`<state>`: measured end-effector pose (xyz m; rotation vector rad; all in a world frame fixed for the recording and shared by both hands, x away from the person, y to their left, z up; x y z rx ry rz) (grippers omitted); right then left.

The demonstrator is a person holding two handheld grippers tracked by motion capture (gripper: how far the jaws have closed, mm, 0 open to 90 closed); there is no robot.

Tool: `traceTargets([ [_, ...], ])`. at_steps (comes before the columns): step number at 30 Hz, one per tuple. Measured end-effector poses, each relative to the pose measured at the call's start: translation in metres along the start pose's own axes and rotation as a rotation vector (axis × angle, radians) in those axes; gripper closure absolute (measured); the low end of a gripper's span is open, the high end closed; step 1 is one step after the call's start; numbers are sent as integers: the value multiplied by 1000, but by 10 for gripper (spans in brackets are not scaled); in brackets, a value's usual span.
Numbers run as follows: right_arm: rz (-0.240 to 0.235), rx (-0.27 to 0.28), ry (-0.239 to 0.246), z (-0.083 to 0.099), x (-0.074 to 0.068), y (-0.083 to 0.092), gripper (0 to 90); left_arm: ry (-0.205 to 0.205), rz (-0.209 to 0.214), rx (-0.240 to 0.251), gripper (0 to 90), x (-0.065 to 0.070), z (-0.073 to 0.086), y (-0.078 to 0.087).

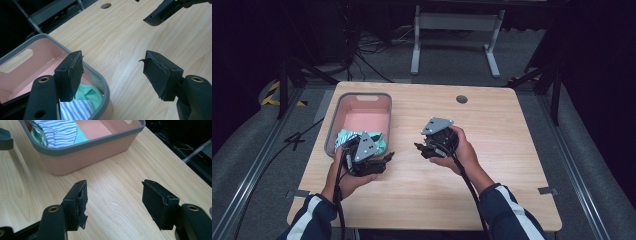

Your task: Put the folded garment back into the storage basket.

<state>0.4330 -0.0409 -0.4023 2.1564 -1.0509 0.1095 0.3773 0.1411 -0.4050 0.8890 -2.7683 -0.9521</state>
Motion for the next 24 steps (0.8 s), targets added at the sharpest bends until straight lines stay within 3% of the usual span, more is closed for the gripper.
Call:
traceTargets([
  [7,13,-18,11,15,5,8,368,-41,-1,-44,306,12,0,-13],
  [15,35,-35,10,33,16,15,362,-74,32,-74,286,24,2,-25],
  [24,51,-64,21,52,17,19,359,-121,63,-116,258,39,5,-39],
])
Point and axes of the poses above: each handheld gripper's, and its own axes: y roughly backward along the jaws, z roughly out of its underside, x roughly to its right, the point moved 6 cm from there along -y, roughly forward along the jaws, and after that the axes turned 12 degrees about z, right-handed, at the moved point
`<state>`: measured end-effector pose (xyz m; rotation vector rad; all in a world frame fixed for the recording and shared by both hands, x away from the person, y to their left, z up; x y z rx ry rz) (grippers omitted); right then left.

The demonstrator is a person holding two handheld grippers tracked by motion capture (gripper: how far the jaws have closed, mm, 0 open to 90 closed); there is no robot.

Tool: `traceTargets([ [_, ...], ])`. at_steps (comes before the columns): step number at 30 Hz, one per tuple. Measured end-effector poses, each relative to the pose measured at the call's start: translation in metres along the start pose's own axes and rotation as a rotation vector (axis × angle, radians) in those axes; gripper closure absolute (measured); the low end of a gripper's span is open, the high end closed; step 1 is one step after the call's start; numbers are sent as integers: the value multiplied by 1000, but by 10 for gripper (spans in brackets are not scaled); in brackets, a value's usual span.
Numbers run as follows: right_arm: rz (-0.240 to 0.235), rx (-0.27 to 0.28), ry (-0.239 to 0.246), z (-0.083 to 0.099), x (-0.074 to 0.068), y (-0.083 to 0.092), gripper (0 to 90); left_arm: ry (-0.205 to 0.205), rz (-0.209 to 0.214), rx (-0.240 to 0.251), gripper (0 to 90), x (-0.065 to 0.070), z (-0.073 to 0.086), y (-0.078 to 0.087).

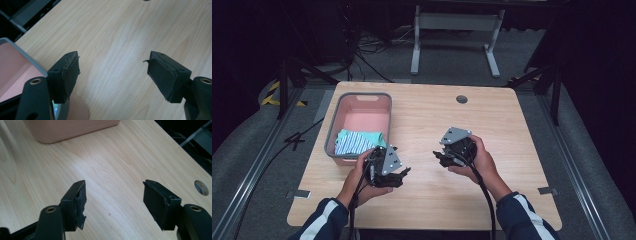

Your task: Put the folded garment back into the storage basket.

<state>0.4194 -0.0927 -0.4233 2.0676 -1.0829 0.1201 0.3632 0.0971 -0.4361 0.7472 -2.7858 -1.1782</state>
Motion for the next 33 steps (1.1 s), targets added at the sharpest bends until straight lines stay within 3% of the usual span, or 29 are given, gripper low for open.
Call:
traceTargets([
  [19,25,-59,-37,59,9,13,349,-65,93,-65,224,25,6,-32],
  [24,31,-68,-56,77,12,19,352,-67,115,-106,222,31,15,-42],
  [30,33,-72,-62,94,14,23,347,-52,135,-128,220,34,23,-47],
  [33,26,-69,-89,106,14,25,349,-50,152,-131,214,37,28,-49],
])
Point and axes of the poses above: each handheld gripper's, and its own axes: y roughly backward along the jaws, z roughly out of its underside, x roughly to its right, the point moved 6 cm from there along -y, roughly forward along the jaws, and after that the axes turned 12 degrees about z, right-handed, at the moved point
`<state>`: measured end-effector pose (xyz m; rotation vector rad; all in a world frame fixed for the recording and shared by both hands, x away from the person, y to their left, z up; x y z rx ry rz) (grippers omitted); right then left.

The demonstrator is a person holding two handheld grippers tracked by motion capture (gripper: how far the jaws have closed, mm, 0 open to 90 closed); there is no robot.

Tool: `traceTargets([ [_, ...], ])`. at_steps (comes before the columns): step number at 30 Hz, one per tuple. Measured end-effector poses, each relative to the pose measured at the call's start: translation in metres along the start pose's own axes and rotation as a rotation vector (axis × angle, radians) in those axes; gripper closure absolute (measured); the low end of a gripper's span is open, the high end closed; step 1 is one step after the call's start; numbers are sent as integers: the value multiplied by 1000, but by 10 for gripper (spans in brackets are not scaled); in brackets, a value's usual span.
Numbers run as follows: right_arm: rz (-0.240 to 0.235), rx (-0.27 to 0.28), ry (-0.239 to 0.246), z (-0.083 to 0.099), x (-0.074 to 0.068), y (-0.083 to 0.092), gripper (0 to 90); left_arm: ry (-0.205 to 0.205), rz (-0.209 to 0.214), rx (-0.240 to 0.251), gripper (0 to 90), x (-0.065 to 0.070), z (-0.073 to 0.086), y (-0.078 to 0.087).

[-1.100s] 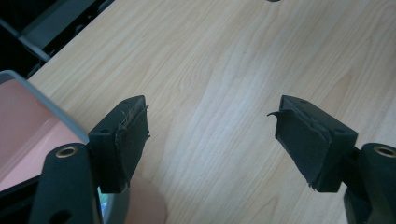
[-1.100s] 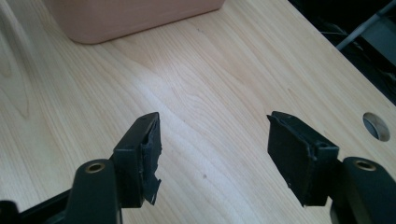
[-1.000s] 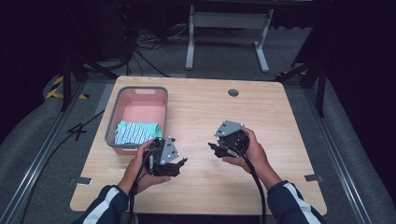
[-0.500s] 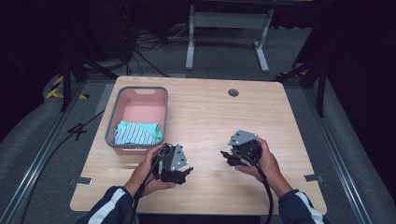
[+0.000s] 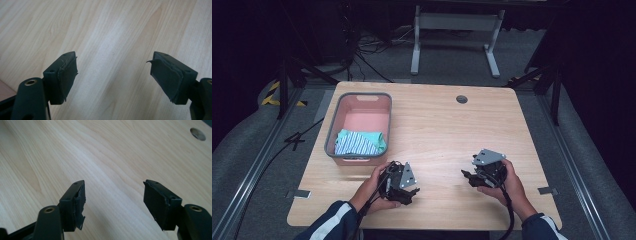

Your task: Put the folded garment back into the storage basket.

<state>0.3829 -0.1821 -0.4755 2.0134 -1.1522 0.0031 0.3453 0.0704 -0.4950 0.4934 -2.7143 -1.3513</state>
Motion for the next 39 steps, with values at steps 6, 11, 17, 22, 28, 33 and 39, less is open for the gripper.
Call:
traceTargets([
  [6,-16,8,-44,25,3,5,335,3,33,-19,190,5,9,-6],
  [11,-46,-9,-96,49,5,10,337,24,79,-15,188,8,18,-11],
  [17,-69,0,-142,64,6,13,311,133,147,49,179,3,28,-12],
  [22,-64,-6,-162,80,5,9,252,187,171,97,159,1,32,-14],
  [28,-95,2,-230,85,9,5,200,187,161,111,143,1,32,-15],
  [33,-85,11,-214,85,8,7,200,191,161,113,139,1,32,-15],
  [39,-102,-1,-233,85,9,6,197,198,158,107,130,2,31,-16],
])
Point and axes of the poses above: each handheld gripper's, and its own axes: y roughly backward along the jaws, z roughly out of its underside, x roughly to its right, the point moved 6 cm from there along -y, roughly forward along the jaws, and after that the axes turned 12 degrees about z, right-handed, at the moved point
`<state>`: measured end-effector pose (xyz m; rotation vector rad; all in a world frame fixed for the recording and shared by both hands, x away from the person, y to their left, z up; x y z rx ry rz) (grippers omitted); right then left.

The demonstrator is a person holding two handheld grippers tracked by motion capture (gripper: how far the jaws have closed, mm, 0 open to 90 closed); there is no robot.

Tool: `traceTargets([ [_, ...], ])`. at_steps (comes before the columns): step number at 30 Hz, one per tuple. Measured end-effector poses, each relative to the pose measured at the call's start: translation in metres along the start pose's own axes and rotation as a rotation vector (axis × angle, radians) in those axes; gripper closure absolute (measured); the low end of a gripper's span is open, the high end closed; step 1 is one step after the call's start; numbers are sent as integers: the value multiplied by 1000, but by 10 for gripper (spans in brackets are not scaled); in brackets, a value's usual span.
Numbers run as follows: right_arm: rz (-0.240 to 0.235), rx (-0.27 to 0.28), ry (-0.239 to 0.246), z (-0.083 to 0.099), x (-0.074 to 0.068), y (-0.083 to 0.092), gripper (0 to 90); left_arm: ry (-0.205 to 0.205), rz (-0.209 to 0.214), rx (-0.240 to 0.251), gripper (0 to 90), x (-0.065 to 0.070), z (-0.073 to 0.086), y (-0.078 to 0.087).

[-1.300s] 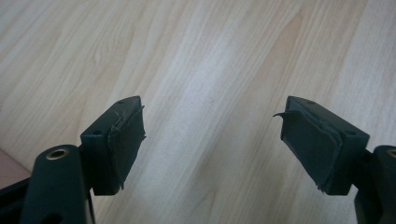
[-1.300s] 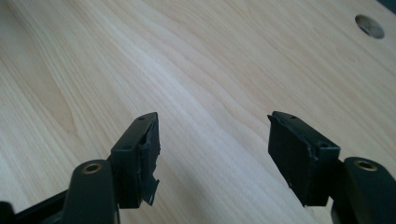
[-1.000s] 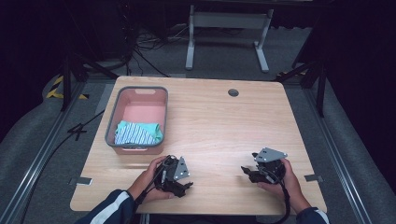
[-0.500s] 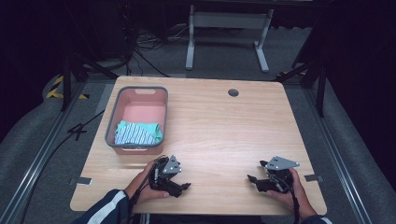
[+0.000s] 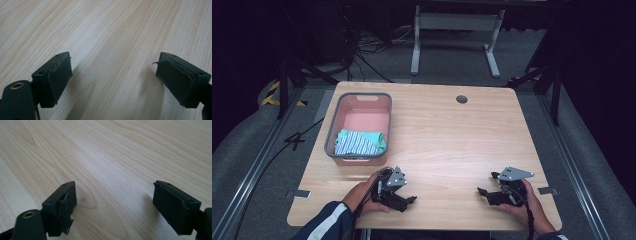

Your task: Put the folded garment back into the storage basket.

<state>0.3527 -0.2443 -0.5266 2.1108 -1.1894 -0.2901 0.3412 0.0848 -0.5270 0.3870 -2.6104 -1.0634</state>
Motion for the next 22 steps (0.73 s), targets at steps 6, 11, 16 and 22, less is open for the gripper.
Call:
traceTargets([
  [6,0,1,0,0,0,0,197,5,-1,-1,110,1,-1,-2],
  [11,-2,1,2,0,0,0,197,1,-1,-5,105,0,-2,-2],
  [16,-1,1,1,0,0,0,189,-1,-1,-5,103,0,-2,-2],
  [22,-2,1,3,0,1,-1,186,1,-4,-4,101,1,-3,-3],
])
Point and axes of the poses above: each handheld gripper's, and its own axes: y roughly backward along the jaws, z roughly out of its underside, x roughly to its right, the point moved 6 cm from there along -y, roughly forward along the jaws, and after that the axes turned 12 degrees about z, right-handed, at the moved point
